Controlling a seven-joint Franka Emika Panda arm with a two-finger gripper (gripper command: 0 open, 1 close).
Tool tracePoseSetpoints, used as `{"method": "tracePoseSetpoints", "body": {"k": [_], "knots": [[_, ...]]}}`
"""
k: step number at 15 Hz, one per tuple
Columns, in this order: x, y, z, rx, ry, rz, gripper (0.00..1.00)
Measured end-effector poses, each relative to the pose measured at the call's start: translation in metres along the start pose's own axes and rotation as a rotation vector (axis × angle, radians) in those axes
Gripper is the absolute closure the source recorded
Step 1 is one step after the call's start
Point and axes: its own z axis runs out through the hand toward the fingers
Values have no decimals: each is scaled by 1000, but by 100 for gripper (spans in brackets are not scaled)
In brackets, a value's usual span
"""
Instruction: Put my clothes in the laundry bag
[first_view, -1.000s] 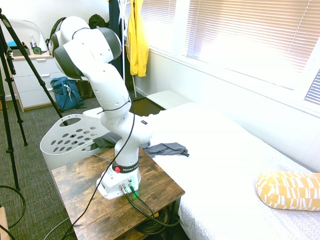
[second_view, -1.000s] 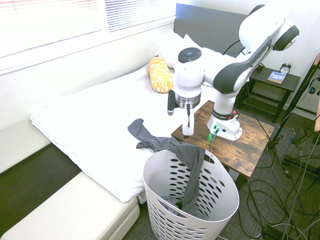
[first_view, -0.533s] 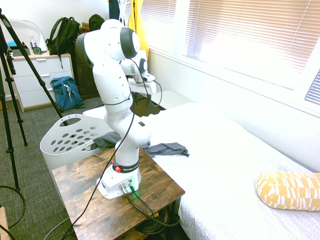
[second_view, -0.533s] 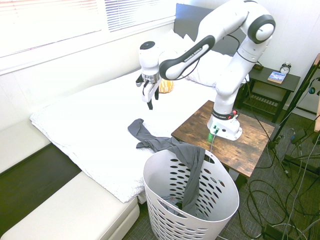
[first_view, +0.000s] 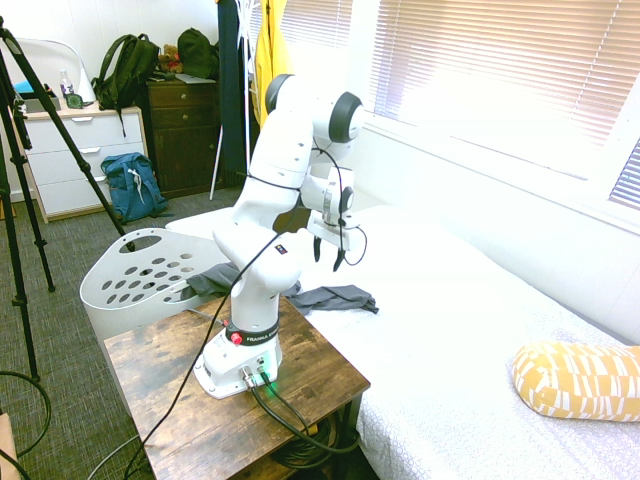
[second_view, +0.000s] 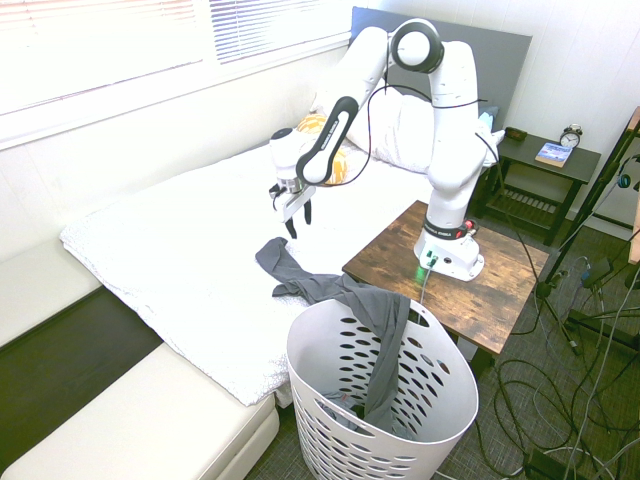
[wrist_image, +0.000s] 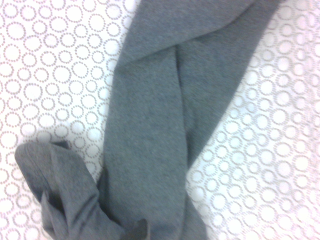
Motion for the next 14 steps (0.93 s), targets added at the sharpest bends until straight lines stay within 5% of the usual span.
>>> {"method": "tracePoseSetpoints", "body": {"k": [4,11,12,14], "knots": [[-1,-57,89,-32,-57,4,0],[2,-62,179,-95,-91,-8,0],[-1,-62,182,-92,-86,-8,100],[-3,-63,182,-83,-83,-6,100]]}}
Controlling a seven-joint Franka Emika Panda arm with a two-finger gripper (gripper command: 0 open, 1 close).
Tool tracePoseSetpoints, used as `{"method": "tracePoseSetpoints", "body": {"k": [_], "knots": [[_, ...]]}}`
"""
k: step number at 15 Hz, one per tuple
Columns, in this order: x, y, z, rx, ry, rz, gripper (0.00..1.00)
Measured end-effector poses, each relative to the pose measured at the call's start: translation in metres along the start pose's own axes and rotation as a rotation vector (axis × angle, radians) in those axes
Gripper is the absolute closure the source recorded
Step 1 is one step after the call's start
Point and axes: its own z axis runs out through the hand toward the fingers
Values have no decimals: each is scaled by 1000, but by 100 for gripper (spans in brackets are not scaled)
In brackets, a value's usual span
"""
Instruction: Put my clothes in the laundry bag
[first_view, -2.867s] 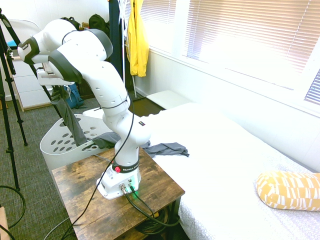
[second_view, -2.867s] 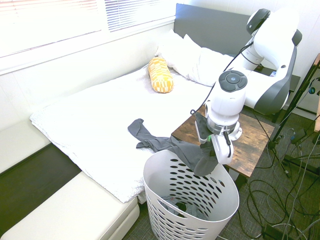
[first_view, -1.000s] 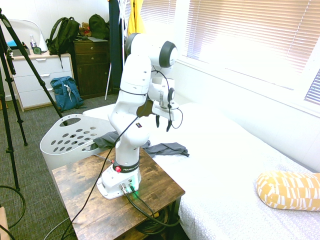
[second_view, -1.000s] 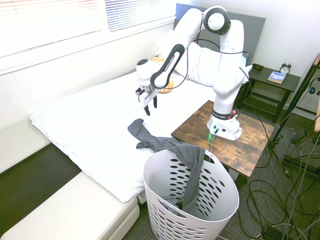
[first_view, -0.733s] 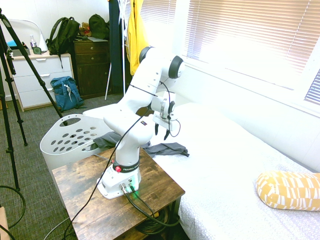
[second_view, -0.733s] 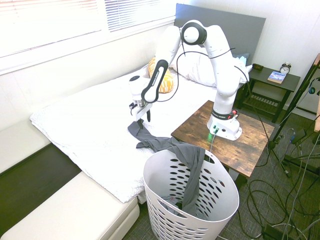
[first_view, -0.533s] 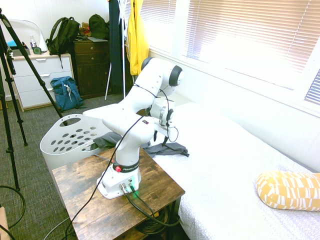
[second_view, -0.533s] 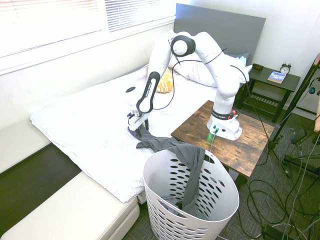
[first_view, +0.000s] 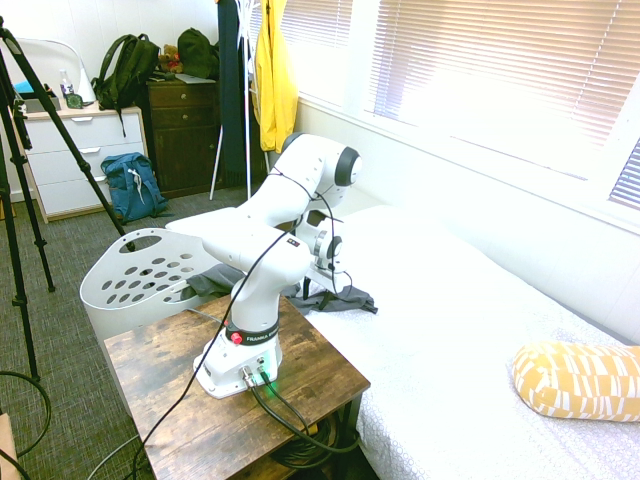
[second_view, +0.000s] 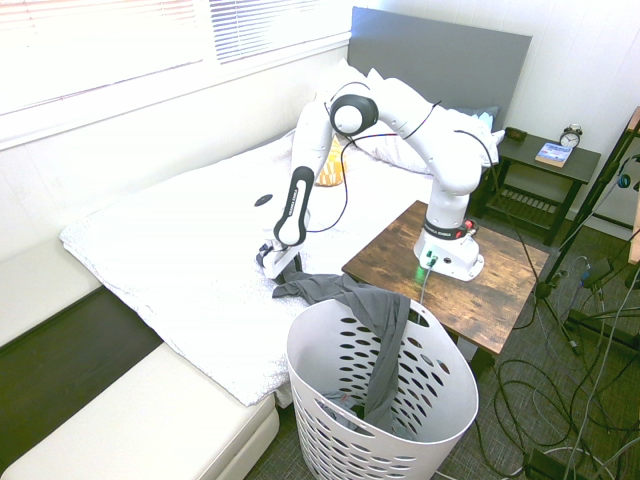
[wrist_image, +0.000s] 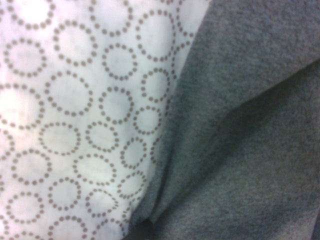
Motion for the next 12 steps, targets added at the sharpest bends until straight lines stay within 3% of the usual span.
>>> {"method": "tracePoseSetpoints", "body": {"k": [12], "knots": [[-12,-4,-4,34,-11,4,100]]}}
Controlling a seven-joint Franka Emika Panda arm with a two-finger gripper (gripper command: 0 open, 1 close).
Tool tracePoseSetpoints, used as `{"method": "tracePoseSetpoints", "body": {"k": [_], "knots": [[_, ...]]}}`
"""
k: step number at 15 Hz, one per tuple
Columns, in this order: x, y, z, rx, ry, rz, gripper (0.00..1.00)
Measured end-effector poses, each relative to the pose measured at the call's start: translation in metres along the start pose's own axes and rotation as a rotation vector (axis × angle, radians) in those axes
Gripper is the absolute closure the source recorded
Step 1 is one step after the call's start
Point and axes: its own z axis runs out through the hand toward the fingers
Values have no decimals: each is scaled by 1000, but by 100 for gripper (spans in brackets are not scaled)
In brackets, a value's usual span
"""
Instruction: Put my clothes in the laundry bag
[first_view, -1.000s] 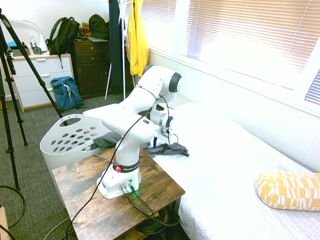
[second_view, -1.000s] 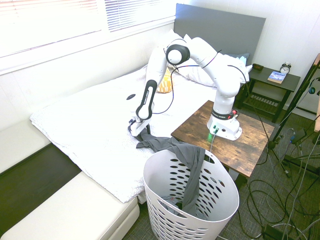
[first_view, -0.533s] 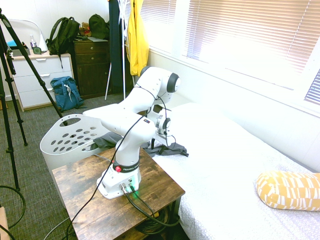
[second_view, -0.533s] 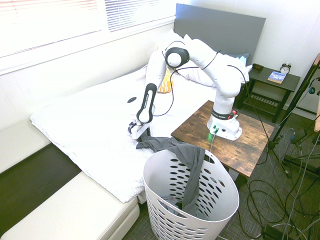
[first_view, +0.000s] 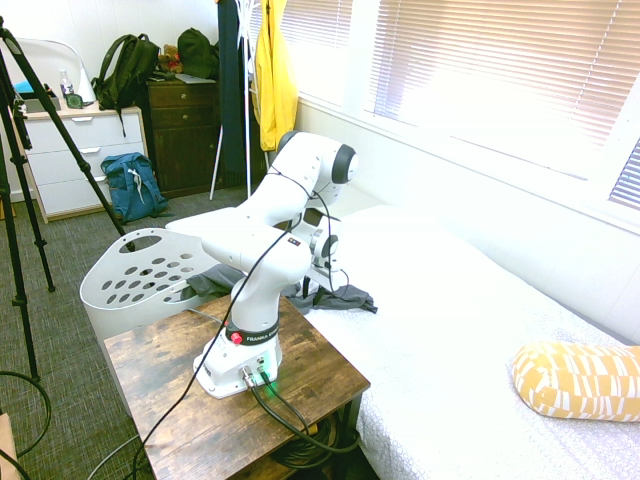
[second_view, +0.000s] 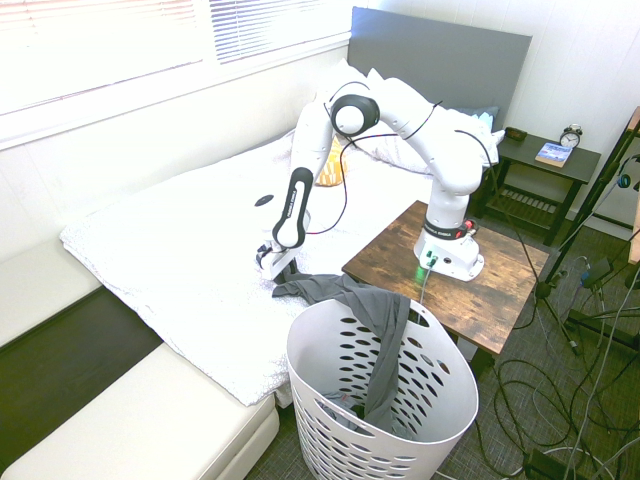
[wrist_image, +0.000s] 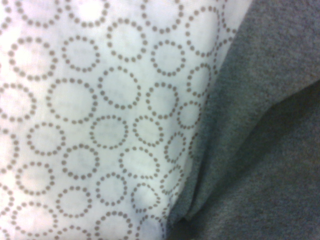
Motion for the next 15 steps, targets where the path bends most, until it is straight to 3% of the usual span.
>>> {"method": "tracePoseSetpoints", "body": {"k": [9,15], "knots": [[-2,7,-26,23,-6,5,100],[-29,27,-154,109,54,-23,100]]}}
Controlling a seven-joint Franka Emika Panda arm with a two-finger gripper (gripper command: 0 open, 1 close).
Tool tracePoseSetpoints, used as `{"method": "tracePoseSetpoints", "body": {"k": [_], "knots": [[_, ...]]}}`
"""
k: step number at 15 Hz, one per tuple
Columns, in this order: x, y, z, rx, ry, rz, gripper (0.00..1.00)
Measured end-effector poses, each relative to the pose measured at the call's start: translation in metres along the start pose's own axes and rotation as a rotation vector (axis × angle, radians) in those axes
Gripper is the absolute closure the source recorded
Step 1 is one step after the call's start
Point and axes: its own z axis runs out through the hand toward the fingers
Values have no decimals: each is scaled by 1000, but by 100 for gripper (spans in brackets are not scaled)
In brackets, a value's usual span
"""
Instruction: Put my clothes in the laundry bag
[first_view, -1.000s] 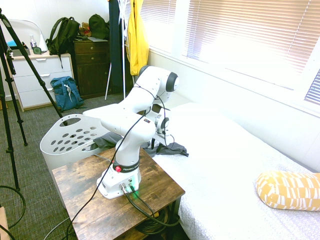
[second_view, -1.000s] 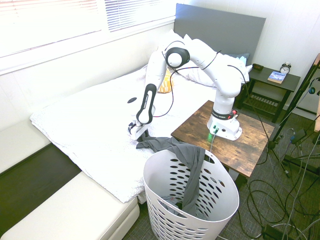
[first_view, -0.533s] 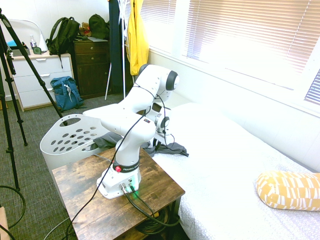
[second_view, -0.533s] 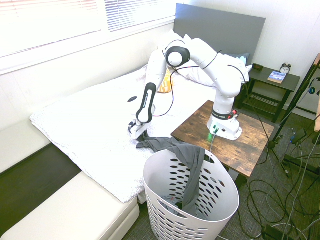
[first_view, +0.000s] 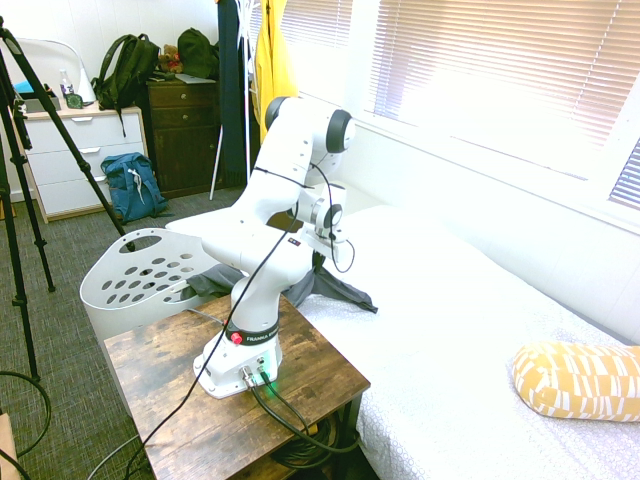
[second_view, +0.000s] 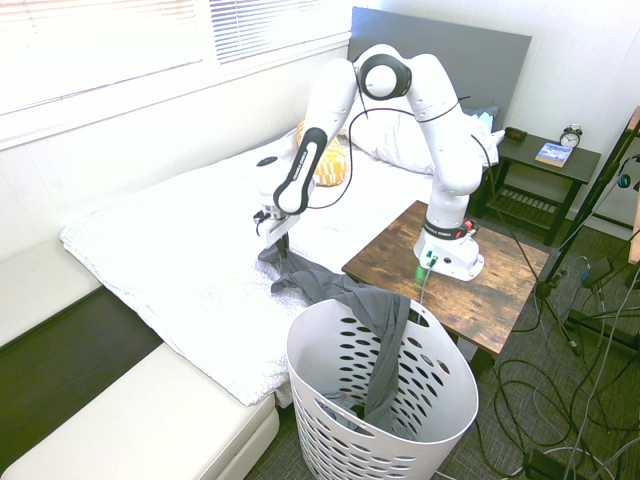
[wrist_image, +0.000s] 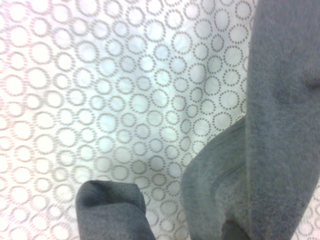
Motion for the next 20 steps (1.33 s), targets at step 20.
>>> {"method": "tracePoseSetpoints", "body": {"k": [20], "knots": [[-589,288,-353,178,236,-455,100]]}}
